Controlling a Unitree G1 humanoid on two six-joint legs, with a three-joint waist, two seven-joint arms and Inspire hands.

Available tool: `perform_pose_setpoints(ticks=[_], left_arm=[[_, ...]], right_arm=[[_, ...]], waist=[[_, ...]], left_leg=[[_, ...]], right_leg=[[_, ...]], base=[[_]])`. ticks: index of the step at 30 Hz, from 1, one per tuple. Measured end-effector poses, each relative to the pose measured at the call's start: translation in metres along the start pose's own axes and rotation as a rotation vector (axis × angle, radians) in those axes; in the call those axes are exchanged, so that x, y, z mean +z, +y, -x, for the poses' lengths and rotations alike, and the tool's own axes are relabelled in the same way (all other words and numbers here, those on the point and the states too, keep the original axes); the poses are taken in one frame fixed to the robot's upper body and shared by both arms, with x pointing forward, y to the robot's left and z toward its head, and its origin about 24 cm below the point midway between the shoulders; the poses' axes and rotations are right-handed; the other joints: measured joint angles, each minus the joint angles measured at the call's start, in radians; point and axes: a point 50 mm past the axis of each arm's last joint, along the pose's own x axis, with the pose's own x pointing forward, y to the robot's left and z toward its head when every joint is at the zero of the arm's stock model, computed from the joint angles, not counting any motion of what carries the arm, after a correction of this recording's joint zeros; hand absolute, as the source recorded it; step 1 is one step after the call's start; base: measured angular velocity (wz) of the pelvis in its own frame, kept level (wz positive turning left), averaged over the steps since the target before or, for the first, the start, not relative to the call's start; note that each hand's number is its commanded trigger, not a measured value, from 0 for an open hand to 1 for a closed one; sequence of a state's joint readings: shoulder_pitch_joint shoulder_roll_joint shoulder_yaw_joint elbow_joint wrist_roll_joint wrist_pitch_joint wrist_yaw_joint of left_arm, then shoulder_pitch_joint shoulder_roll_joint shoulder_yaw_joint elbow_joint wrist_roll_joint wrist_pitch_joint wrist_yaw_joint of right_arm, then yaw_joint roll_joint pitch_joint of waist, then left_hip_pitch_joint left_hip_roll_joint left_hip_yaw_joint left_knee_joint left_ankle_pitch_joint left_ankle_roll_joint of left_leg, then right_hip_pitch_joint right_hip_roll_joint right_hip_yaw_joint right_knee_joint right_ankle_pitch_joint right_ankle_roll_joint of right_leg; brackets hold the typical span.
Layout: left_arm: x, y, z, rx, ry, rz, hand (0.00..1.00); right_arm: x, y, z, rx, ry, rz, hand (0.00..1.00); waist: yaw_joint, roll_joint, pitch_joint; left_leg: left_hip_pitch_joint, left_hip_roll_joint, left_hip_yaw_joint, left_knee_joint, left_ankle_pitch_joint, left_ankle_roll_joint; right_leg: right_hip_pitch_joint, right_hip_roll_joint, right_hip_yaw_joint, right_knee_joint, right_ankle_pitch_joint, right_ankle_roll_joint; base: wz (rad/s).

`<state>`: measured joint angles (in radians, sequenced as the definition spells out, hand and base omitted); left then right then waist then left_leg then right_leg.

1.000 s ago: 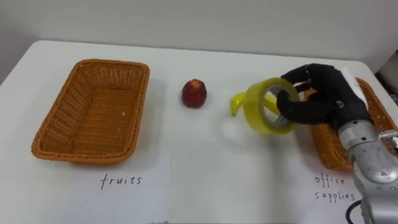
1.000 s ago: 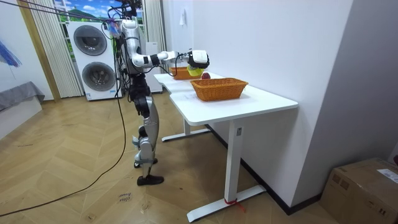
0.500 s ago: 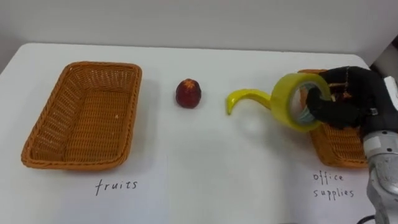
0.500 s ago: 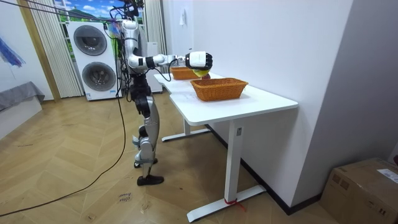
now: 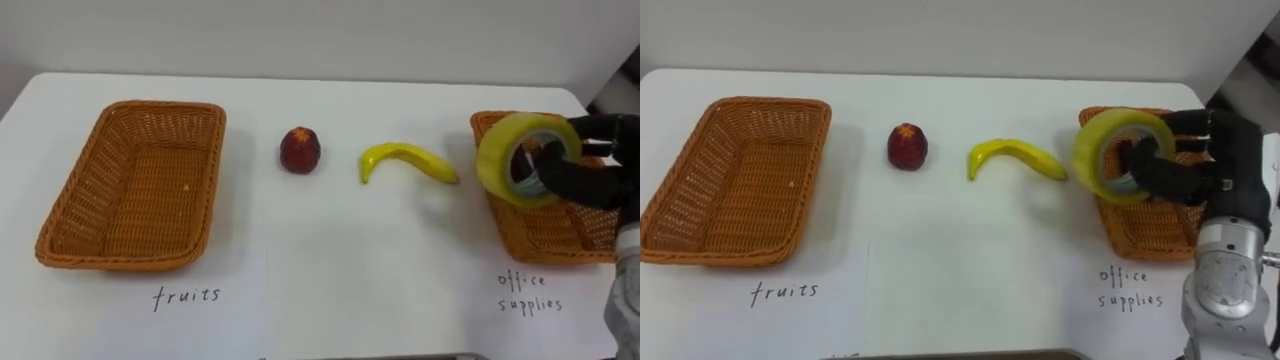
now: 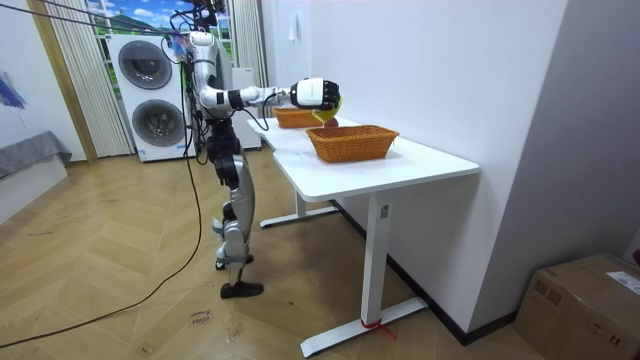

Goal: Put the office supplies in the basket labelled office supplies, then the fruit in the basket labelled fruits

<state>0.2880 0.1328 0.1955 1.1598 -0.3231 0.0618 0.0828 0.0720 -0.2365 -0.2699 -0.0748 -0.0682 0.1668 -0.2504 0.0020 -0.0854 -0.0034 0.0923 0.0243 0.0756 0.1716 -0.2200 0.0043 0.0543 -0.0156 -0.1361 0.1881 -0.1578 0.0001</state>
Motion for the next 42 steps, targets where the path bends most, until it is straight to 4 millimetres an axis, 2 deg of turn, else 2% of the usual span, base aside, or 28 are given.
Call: perform_pose_setpoints(ticks=[3,9,36,37,38,39,40,42], left_arm=[[0.000,0.001,0.000,-0.004,0.003,0.012,0.00],[-0.002,0.002,0.000,0.002,0.022,0.033,0.00],[-0.002,0.002,0.000,0.002,0.024,0.031,0.00],[-0.002,0.002,0.000,0.002,0.025,0.031,0.00],[-0.002,0.002,0.000,0.002,0.025,0.031,0.00],[-0.002,0.001,0.000,0.002,0.024,0.031,0.00],[-0.002,0.001,0.000,0.002,0.025,0.031,0.00],[-0.002,0.002,0.000,0.002,0.026,0.031,0.00]], right_arm=[[-0.007,-0.006,-0.001,-0.030,0.034,-0.022,1.00],[-0.008,-0.017,-0.003,-0.105,0.041,-0.024,1.00],[-0.009,-0.018,-0.003,-0.123,0.042,-0.020,1.00],[-0.009,-0.018,-0.003,-0.123,0.042,-0.020,0.64],[-0.009,-0.018,-0.003,-0.123,0.042,-0.019,0.51],[-0.009,-0.018,-0.003,-0.124,0.041,-0.012,0.18],[-0.009,-0.018,-0.003,-0.124,0.043,-0.011,0.00],[-0.009,-0.018,-0.003,-0.124,0.043,-0.011,0.00]], waist=[[-0.001,-0.001,0.0004],[-0.020,0.002,0.0017],[-0.025,0.007,0.0022],[-0.025,0.007,0.0022],[-0.025,0.007,0.0022],[-0.025,0.007,0.0022],[-0.025,0.007,0.0022],[-0.025,0.007,0.0022]], left_leg=[[0.004,0.000,0.004,-0.005,0.000,0.000],[0.006,0.000,0.007,-0.008,0.000,0.000],[0.006,0.001,0.012,-0.016,0.000,0.000],[0.006,0.001,0.012,-0.016,0.000,0.000],[0.006,0.001,0.012,-0.016,0.000,0.000],[0.006,0.001,0.012,-0.016,0.000,0.000],[0.006,0.001,0.012,-0.016,0.000,0.000],[0.006,0.001,0.012,-0.016,0.000,0.000]], right_leg=[[0.001,0.000,0.003,-0.001,0.000,0.000],[-0.003,0.002,0.005,-0.003,0.000,0.001],[-0.008,0.003,0.011,-0.002,-0.001,0.001],[-0.008,0.003,0.011,-0.002,-0.001,0.001],[-0.008,0.004,0.011,-0.002,-0.001,0.001],[-0.008,0.004,0.011,-0.002,-0.001,0.001],[-0.008,0.004,0.011,-0.002,-0.001,0.001],[-0.009,0.004,0.012,-0.002,-0.001,0.001]], base=[[-0.05],[-0.01],[0.00],[0.00],[0.00],[0.00],[0.00],[0.00]])
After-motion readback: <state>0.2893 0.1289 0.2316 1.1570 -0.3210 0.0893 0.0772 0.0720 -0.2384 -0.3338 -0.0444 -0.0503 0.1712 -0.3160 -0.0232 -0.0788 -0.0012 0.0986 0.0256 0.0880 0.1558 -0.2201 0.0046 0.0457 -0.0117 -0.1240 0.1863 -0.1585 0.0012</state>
